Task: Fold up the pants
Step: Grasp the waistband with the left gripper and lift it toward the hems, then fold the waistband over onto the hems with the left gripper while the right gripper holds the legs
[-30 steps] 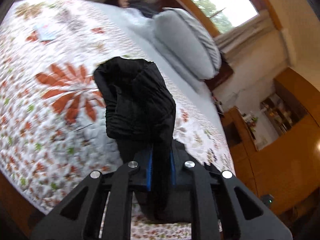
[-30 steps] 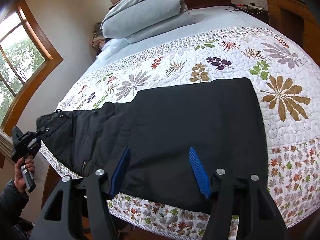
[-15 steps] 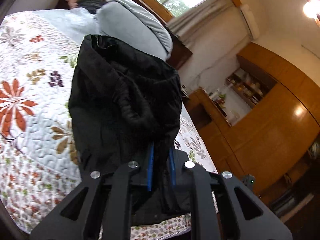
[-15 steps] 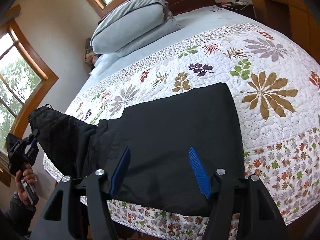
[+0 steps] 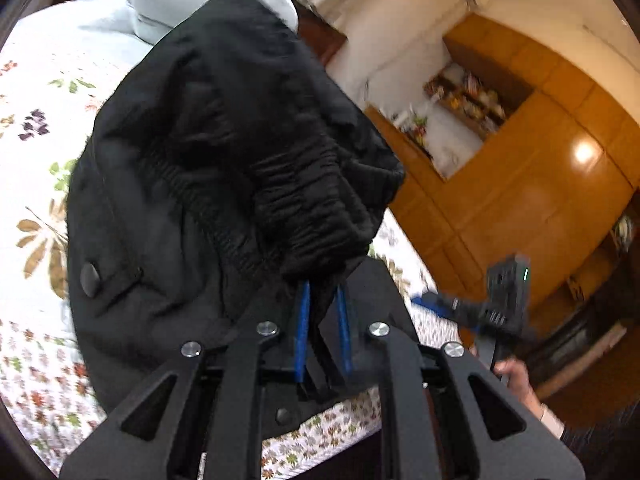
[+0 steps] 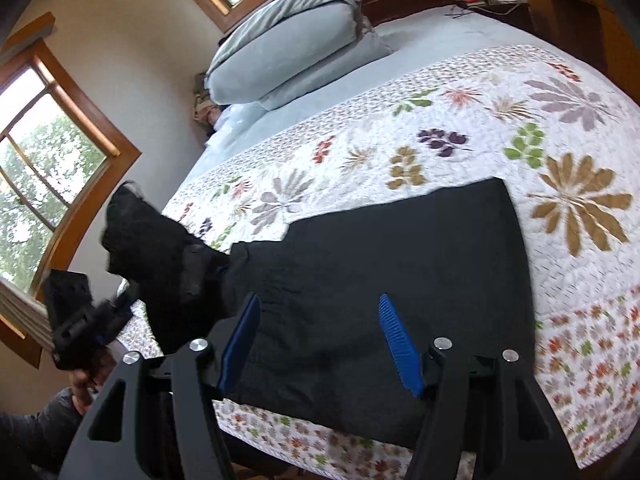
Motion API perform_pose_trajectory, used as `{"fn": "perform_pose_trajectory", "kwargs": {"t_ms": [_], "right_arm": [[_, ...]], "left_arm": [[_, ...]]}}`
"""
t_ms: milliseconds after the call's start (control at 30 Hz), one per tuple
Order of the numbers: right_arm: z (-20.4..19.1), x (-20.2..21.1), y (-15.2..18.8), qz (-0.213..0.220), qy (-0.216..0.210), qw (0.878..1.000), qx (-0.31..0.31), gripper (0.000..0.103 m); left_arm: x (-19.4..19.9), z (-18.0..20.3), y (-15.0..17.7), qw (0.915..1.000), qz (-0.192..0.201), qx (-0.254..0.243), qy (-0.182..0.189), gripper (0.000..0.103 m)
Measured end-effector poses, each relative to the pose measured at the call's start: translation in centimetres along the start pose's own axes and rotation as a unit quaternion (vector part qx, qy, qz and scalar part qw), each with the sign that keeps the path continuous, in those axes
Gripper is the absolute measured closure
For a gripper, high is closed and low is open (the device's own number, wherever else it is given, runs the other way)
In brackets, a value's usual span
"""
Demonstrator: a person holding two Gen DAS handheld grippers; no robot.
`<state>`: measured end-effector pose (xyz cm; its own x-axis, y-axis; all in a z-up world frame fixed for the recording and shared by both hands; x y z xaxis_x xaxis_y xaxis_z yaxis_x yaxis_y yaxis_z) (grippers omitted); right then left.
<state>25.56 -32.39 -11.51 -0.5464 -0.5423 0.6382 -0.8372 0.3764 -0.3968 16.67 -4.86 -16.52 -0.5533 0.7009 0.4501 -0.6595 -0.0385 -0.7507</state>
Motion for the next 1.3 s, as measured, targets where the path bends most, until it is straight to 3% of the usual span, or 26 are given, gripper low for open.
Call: {"fn": "perform_pose_trajectory", "kwargs": {"t_ms": [67, 133, 267, 433, 467, 533, 600, 733, 833, 900, 1067, 1100, 1167, 1233, 1300], "right_arm": [[-0.9, -0.8, -0.5, -0.016, -0.038, 0.999, -0.019, 0.020], [-2.2, -1.8, -1.4, -0.032, -0.091, 0.995, -0.038, 0.017], [-3.3, -3.5, -2.6, -0.060, -0.149, 0.985, -0.065, 0.011], [-2.5, -6.1, -2.5, -0.089, -0.117, 0.986, -0.075, 0.010], [-1.9, -6.5, -2.4, -0.090, -0.106, 0.987, -0.080, 0.010], [-1.2, -6.9, -2.2, -0.091, -0.088, 0.989, -0.083, 0.010], [-0.5, -7.6, -2.0, -0.102, -0.083, 0.988, -0.086, 0.006], [0.0, -9.5, -1.8, -0.129, -0.080, 0.985, -0.088, 0.006], [-0.8, -10.8, -1.7, -0.141, -0.088, 0.984, -0.069, 0.006], [-1.5, -11.6, -1.7, -0.148, -0.090, 0.983, -0.060, 0.006], [-3.4, -13.7, -1.2, -0.173, -0.097, 0.979, -0.037, 0.006], [-3.9, -14.2, -1.0, -0.176, -0.095, 0.979, -0.028, 0.008], [-4.4, -14.7, -1.0, -0.175, -0.084, 0.981, -0.012, 0.023], [-4.4, -14.9, -0.9, -0.176, -0.079, 0.981, -0.007, 0.049], [-3.9, -14.9, -1.0, -0.182, -0.090, 0.979, -0.024, 0.063]], "left_arm": [[-1.6, 0.5, 0.9, 0.9997, -0.022, -0.010, 0.009, 0.091], [-3.0, 0.9, 1.6, 0.9988, -0.043, -0.016, 0.016, 0.091], [-5.4, 1.5, 3.4, 0.9959, -0.081, -0.034, 0.025, 0.092], [-7.2, 2.4, 4.8, 0.9920, -0.111, -0.053, 0.029, 0.089], [-6.9, 2.5, 4.8, 0.9914, -0.112, -0.061, 0.030, 0.086], [-6.0, 3.4, 4.6, 0.9902, -0.108, -0.086, 0.021, 0.062], [-4.5, 3.3, 4.2, 0.9901, -0.097, -0.101, 0.003, 0.047], [-1.0, 1.5, 3.2, 0.9937, -0.068, -0.084, -0.033, 0.025], [1.0, -0.8, 2.2, 0.9949, -0.047, -0.048, -0.076, 0.014], [2.3, -2.5, 1.5, 0.9930, -0.041, -0.024, -0.108, 0.012], [3.1, -6.0, 2.1, 0.9857, -0.067, 0.033, -0.151, 0.007], [3.1, -6.7, 2.4, 0.9830, -0.078, 0.042, -0.161, 0.007], [2.9, -7.5, 3.0, 0.9788, -0.099, 0.058, -0.170, 0.007], [3.2, -8.4, 3.5, 0.9773, -0.107, 0.070, -0.169, 0.007], [3.3, -8.9, 4.0, 0.9752, -0.113, 0.073, -0.176, 0.007]]}}
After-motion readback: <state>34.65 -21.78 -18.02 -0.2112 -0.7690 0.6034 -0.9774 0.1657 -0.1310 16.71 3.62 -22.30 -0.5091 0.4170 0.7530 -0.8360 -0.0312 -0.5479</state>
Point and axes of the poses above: each gripper's, at about its wrist camera, not at the fingertips, and x roughly against the way its jaws point, z to its right, y to its underside, the point moved 5 cm from there along -x, roughly the way its jaws point, and after that the axes turned 13 degrees about -x, right-handed, at the moved point
